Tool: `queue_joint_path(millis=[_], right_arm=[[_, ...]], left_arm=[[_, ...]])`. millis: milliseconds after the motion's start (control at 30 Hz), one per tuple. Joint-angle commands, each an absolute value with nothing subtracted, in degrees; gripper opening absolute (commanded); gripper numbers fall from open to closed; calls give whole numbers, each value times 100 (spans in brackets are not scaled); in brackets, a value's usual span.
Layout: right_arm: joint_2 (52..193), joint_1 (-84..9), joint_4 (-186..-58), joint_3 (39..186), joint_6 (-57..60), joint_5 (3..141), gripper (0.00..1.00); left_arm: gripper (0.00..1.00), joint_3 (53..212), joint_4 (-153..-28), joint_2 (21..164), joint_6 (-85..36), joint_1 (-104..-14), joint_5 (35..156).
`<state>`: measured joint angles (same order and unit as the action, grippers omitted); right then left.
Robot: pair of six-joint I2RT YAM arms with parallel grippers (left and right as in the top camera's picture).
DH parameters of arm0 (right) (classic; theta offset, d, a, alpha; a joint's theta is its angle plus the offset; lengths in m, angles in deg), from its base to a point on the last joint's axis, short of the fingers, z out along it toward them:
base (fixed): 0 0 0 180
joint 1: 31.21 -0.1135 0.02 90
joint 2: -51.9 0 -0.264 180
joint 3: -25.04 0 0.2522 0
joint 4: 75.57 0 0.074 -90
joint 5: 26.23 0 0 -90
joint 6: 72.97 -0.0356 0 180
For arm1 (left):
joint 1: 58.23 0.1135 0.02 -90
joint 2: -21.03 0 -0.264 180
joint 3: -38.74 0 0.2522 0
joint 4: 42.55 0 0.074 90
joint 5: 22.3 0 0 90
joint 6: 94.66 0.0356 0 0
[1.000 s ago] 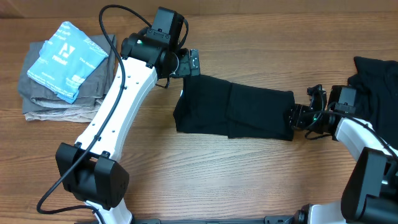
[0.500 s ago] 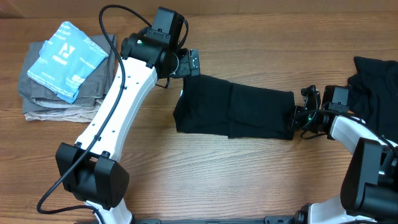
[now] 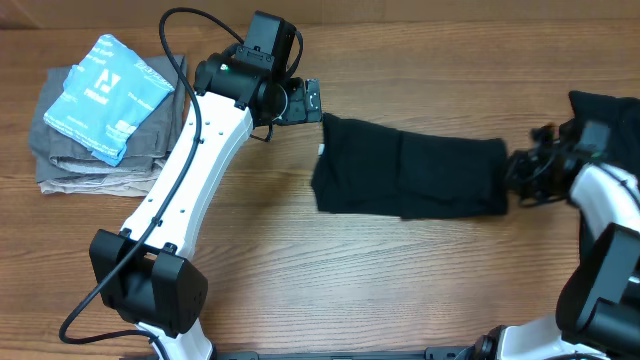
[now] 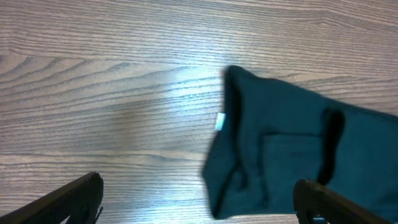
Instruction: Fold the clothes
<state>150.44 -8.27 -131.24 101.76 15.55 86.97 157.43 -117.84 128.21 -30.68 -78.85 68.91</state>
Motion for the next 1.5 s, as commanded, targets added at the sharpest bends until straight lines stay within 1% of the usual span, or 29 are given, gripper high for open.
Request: queue_joint_path(millis=[0, 133, 267, 400, 533, 733, 933, 1133, 1300, 1467], right_arm=[[15016, -593, -13793, 11236, 1507, 8476, 4], [15016, -565, -14595, 12067, 1507, 8478, 8], [15016, -716, -15168, 12694, 1523, 8481, 8], [15016, -1019, -15345, 12937, 1553, 8478, 8], [15018, -1465, -15295, 12956, 1551, 8430, 8], [15018, -2486, -15155, 12956, 1549, 7720, 8], [15103, -3238, -15019, 12952, 1551, 7479, 10], [15619, -3653, -14729, 12882, 1547, 7460, 11], [16209, -3963, -14316, 12882, 1531, 7960, 12], [16659, -4182, -14007, 12882, 1262, 8039, 13]], left_arm=[[100, 15767, -11780, 12854, -3083, -7924, 6859], [100, 15767, -11780, 12854, -3083, -7924, 6859], [100, 15767, -11780, 12854, -3083, -7924, 6859], [100, 15767, -11780, 12854, -3083, -7924, 6859], [100, 15767, -11780, 12854, -3083, -7924, 6859], [100, 15767, -11780, 12854, -3083, -7924, 6859], [100, 15767, -11780, 12854, -3083, -7924, 6859], [100, 15767, -11780, 12854, -3083, -7924, 6859], [100, 15767, -11780, 12854, -3083, -7924, 6859], [100, 15767, -11780, 12854, -3083, -7924, 6859]])
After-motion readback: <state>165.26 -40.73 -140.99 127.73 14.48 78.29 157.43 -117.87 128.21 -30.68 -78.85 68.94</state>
